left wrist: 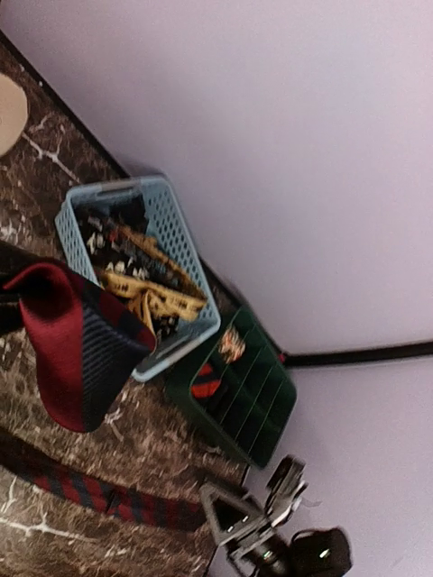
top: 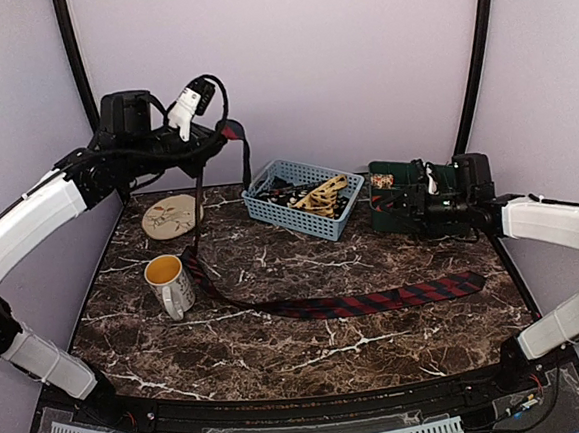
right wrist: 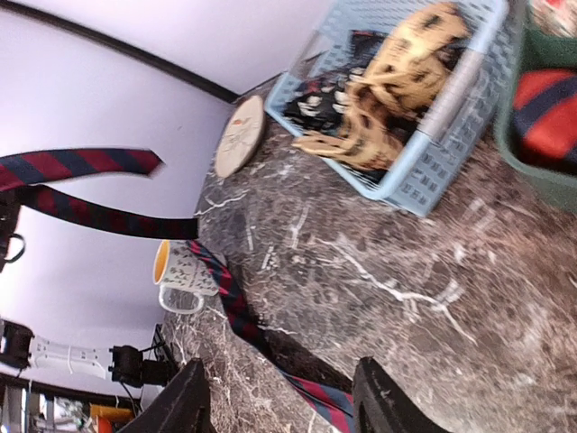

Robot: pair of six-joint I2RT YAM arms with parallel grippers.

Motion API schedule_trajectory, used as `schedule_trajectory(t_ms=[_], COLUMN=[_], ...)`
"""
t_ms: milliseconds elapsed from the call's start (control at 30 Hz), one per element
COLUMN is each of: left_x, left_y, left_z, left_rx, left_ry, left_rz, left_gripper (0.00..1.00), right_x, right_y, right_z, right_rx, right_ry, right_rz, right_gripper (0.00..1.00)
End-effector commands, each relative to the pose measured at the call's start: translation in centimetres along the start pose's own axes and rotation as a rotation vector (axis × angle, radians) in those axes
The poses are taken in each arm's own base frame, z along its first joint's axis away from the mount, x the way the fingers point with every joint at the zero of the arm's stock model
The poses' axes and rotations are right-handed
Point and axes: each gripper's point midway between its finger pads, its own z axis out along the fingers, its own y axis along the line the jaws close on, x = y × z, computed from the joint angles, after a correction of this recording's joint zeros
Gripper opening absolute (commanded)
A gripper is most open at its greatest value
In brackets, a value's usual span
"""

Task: Roll the ties
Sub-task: Flatten out the tie at the center of the board.

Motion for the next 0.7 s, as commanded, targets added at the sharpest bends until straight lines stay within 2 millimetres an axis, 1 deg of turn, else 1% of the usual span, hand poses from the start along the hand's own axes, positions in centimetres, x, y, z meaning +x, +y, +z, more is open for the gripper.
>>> schedule_trajectory(t_ms=[0,33,100,133,233,267,300,333,367,400,433,467,500,600,633,667], left_x=[3.1,4.3,7.4,9.3,15.2,16.9,18.1,18.3,18.3,18.4,18.4,18.4,18.2,18.4,18.5,18.6], left_y=[-8.6,-10.4,-13.3,-15.0,-20.4,-22.0,-23.2,-23.8,-23.8,-23.4,-22.5,-21.3,-20.0,-15.0,-12.8,-11.2], left_z=[0.9,1.6,3.0,3.6,4.9,5.2,5.5,5.6,6.0,6.3,6.8,7.4,8.0,9.8,10.1,10.1], left_rx=[0.167,0.185,0.176,0.197,0.283,0.312,0.337,0.354,0.349,0.329,0.292,0.247,0.199,0.017,-0.055,-0.103], left_ry=[0.034,0.058,0.132,0.177,0.327,0.376,0.419,0.430,0.419,0.414,0.416,0.427,0.441,0.497,0.514,0.523], left_rz=[0.026,0.039,0.080,0.092,0.155,0.161,0.142,0.094,0.061,0.036,0.014,-0.008,-0.028,-0.073,-0.088,-0.099], left_gripper=[0.00,0.00,0.00,0.00,0.00,0.00,0.00,0.03,0.05,0.06,0.06,0.04,0.00,0.00,0.00,0.00], right_x=[-1.4,-1.2,-0.7,-0.6,0.2,0.4,0.7,0.9,1.1,1.4,1.6,1.9,2.2,3.1,3.3,3.7], right_y=[7.7,8.3,8.2,7.6,4.9,4.0,3.4,3.0,2.9,2.7,2.8,2.8,2.9,4.0,4.4,4.7], right_z=[0.8,1.0,1.0,0.9,0.5,0.4,0.3,0.3,0.2,0.3,0.3,0.4,0.5,1.0,1.2,1.4], right_rx=[-0.213,-0.226,-0.225,-0.204,-0.080,-0.040,-0.014,-0.001,0.004,0.006,0.000,-0.005,-0.009,-0.038,-0.041,-0.044], right_ry=[-0.013,-0.001,0.014,0.011,0.008,0.006,0.008,0.014,0.018,0.024,0.031,0.038,0.045,0.063,0.068,0.078], right_rz=[-0.105,-0.110,-0.095,-0.090,-0.078,-0.073,-0.072,-0.078,-0.081,-0.080,-0.081,-0.081,-0.085,-0.120,-0.136,-0.161], right_gripper=[0.56,0.56,0.56,0.55,0.54,0.54,0.53,0.52,0.51,0.50,0.49,0.48,0.46,0.41,0.40,0.39])
